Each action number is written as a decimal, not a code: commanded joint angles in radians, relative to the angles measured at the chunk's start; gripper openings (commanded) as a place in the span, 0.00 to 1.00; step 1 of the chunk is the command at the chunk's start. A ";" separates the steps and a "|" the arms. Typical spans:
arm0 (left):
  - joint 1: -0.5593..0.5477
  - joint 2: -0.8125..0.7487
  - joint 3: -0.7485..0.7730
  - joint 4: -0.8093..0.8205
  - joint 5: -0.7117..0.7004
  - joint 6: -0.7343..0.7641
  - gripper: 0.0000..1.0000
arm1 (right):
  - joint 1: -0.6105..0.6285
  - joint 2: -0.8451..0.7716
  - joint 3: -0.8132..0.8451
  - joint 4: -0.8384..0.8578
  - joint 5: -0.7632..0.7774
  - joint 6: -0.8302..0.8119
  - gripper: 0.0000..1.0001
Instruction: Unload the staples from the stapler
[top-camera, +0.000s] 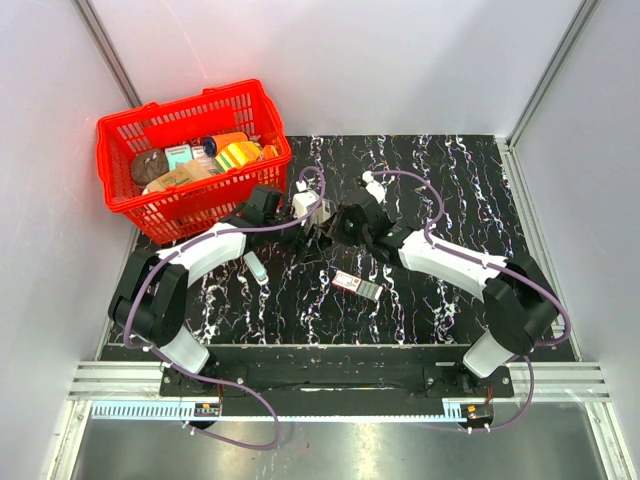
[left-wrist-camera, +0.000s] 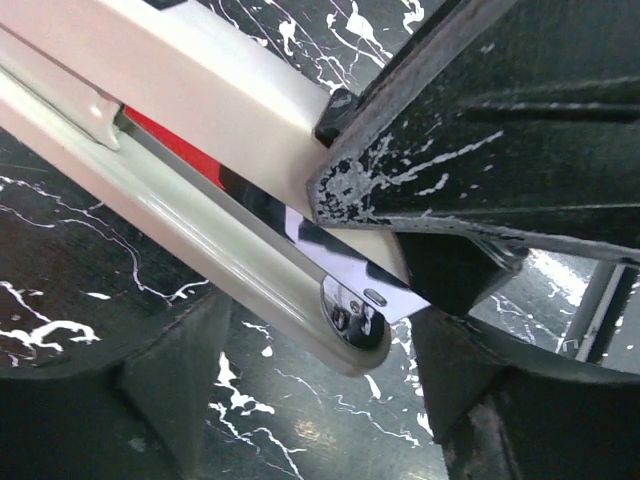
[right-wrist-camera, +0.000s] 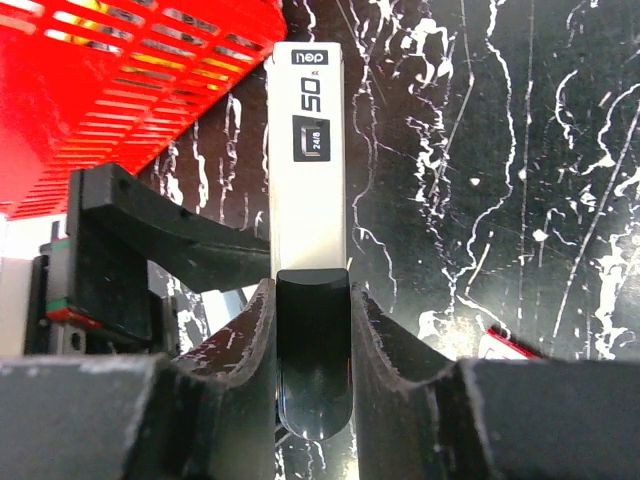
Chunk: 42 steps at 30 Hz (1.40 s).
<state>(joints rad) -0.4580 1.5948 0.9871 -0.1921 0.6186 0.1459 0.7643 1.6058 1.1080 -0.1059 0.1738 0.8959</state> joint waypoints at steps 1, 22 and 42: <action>-0.004 0.004 0.001 0.071 0.032 0.034 0.67 | 0.020 -0.080 -0.002 0.149 0.009 0.043 0.00; -0.004 -0.006 0.024 0.033 -0.011 0.107 0.00 | 0.033 -0.041 -0.080 0.193 -0.063 0.044 0.00; 0.027 -0.013 0.007 0.091 -0.223 0.300 0.00 | 0.032 -0.056 -0.123 0.068 -0.249 -0.101 0.00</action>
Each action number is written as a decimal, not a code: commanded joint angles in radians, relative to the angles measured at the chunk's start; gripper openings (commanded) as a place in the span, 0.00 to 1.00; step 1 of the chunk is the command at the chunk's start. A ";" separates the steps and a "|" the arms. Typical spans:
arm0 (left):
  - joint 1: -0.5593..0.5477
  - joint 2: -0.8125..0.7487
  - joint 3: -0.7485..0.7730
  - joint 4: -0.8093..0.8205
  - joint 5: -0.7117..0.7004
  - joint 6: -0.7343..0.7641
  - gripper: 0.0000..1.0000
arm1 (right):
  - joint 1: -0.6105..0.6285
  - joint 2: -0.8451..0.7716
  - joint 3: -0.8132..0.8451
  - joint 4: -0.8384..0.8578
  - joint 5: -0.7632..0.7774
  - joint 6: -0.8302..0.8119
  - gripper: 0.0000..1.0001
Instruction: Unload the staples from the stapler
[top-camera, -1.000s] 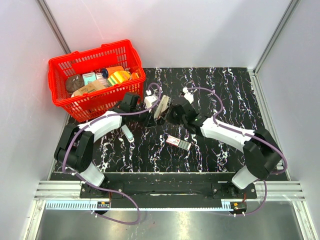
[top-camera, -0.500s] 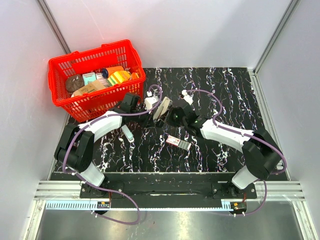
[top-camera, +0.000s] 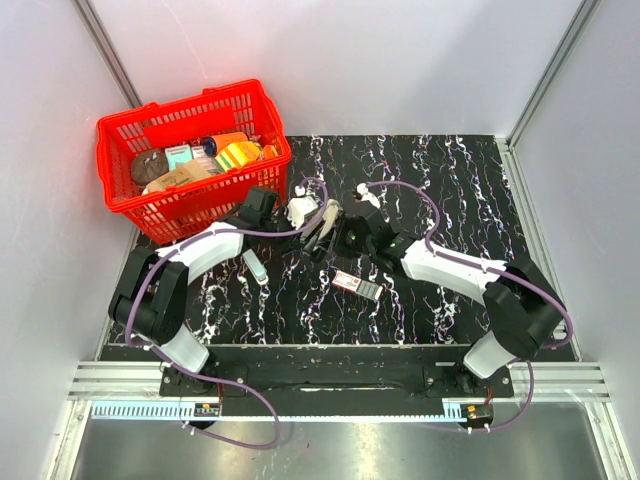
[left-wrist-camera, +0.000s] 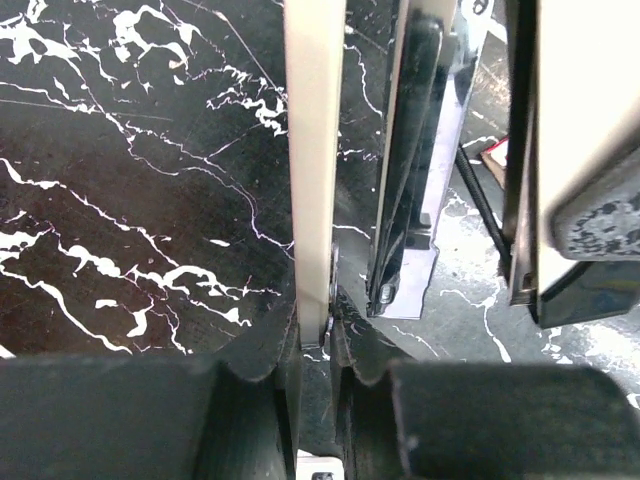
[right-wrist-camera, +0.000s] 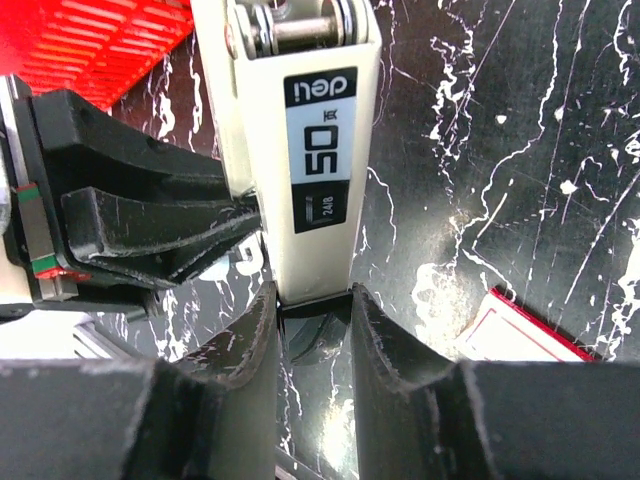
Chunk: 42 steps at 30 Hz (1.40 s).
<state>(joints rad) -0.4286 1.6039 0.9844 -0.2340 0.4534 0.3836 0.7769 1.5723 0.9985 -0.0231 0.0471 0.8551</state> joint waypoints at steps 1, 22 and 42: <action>-0.002 -0.022 0.007 0.139 -0.071 0.069 0.00 | 0.019 -0.027 -0.015 -0.027 -0.125 -0.068 0.00; -0.009 -0.033 -0.075 0.441 -0.490 0.353 0.00 | 0.005 -0.051 0.089 -0.357 0.003 -0.418 0.00; -0.073 -0.006 -0.303 0.820 -0.642 0.713 0.00 | -0.004 -0.189 0.000 -0.449 0.019 -0.422 0.00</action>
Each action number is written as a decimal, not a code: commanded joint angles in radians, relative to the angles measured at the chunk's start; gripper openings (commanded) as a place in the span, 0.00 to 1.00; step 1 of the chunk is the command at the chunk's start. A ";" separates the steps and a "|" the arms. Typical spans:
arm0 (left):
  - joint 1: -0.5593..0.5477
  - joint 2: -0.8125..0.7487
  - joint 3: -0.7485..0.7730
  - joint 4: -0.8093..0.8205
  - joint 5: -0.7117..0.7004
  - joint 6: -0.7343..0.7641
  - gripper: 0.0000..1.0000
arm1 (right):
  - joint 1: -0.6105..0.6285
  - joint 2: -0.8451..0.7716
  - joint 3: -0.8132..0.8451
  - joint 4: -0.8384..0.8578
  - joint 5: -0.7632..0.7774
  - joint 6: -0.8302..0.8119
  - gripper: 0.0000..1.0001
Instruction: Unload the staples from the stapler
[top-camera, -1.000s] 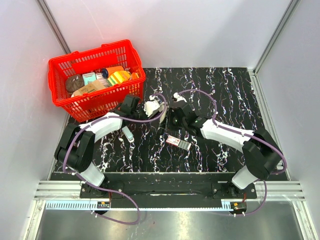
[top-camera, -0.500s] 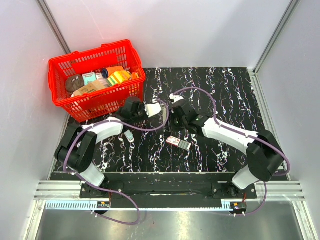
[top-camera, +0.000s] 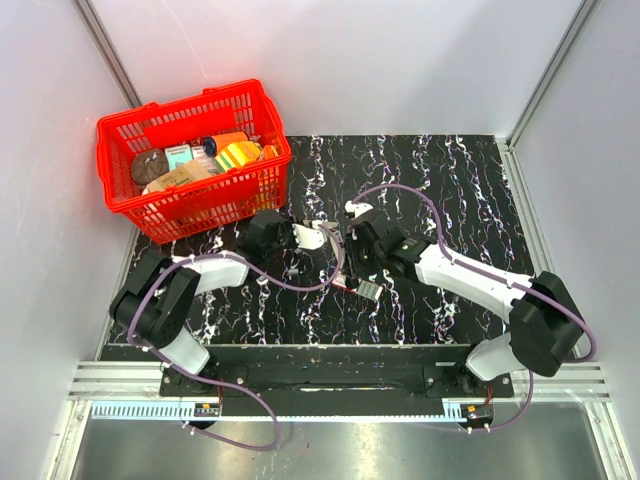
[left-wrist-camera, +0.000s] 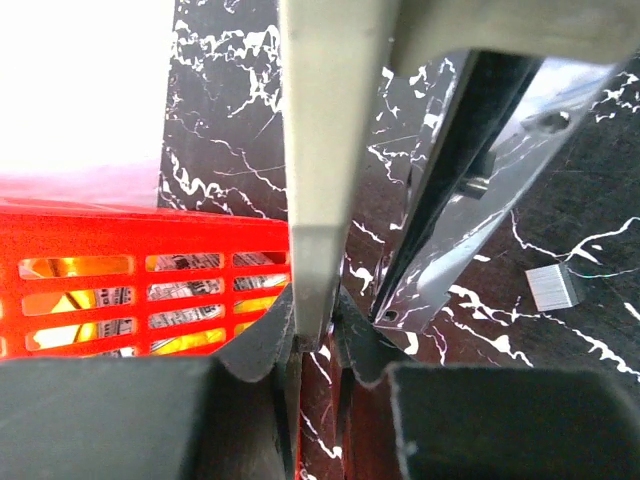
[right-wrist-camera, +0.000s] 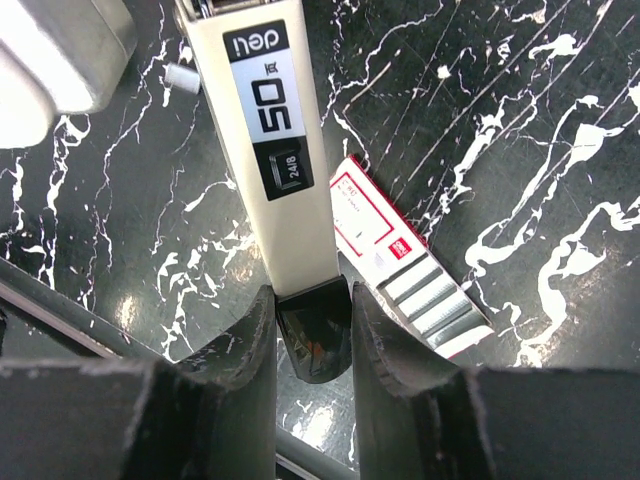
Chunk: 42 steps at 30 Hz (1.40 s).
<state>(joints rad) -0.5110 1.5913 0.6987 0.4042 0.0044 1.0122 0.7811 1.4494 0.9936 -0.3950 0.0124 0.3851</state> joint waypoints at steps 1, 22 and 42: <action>0.006 0.010 -0.015 0.177 -0.195 0.074 0.00 | -0.008 -0.064 0.007 -0.079 0.054 0.046 0.00; -0.006 -0.005 0.427 -0.856 0.618 -0.520 0.38 | -0.249 0.037 0.299 0.042 0.055 0.172 0.00; 0.313 -0.203 0.466 -1.078 0.622 -0.589 0.73 | -0.324 0.495 0.652 -0.243 0.178 -0.018 0.00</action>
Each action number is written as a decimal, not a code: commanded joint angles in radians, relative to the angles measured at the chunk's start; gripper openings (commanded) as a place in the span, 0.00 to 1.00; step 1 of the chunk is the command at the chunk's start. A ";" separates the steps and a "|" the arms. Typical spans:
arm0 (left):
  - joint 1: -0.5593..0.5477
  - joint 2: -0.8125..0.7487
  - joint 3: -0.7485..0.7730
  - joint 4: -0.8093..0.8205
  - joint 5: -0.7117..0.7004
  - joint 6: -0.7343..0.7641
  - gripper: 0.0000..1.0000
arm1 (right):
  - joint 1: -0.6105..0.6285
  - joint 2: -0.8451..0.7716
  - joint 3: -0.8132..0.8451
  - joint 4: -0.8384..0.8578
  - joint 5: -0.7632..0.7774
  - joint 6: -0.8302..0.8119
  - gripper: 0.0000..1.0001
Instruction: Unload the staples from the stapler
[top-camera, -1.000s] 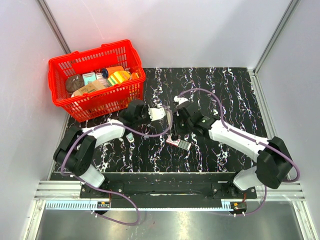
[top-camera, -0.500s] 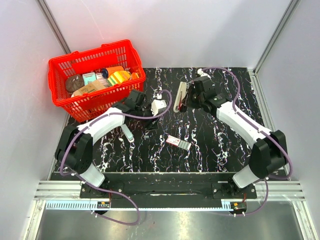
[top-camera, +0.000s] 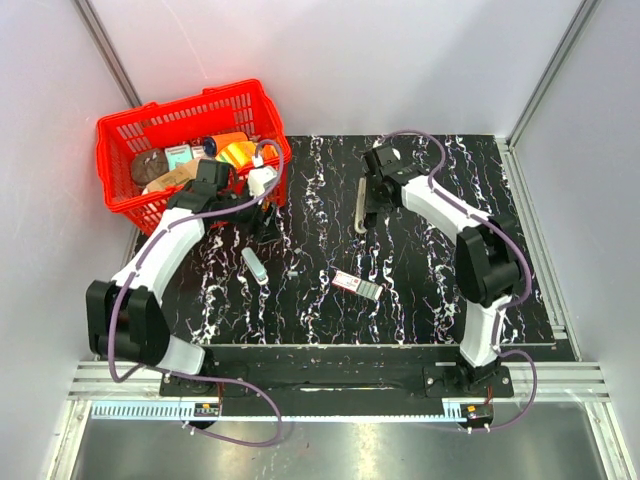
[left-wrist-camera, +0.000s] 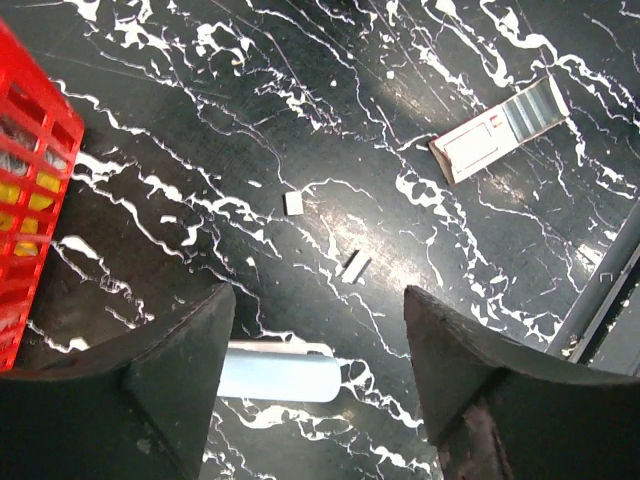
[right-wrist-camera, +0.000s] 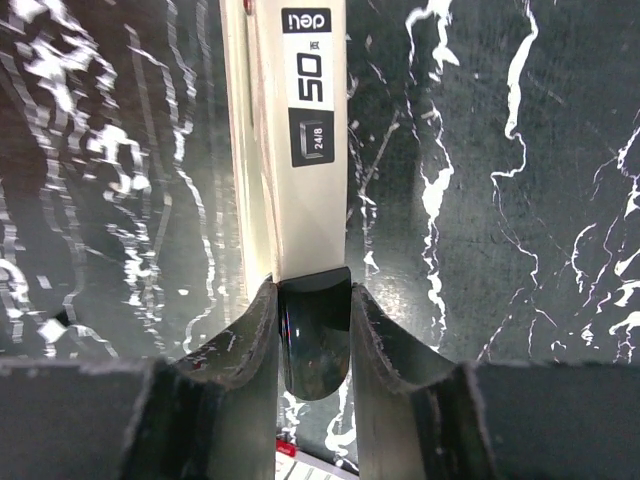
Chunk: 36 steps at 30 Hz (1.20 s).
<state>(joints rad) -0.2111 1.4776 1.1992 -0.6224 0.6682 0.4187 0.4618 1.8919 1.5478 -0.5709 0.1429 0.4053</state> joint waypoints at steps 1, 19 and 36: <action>0.021 -0.109 -0.047 -0.050 -0.056 0.003 0.74 | -0.005 0.076 0.112 -0.082 0.053 -0.042 0.00; 0.096 -0.296 -0.148 -0.054 -0.082 -0.003 0.78 | 0.041 0.056 0.184 -0.086 0.038 -0.171 0.83; 0.211 -0.352 -0.141 -0.145 -0.005 -0.006 0.99 | 0.236 -0.088 -0.055 0.311 -0.256 -0.542 0.99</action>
<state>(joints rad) -0.0082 1.0901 1.0325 -0.7063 0.6296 0.3935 0.7162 1.8328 1.5291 -0.4129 0.0540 -0.0235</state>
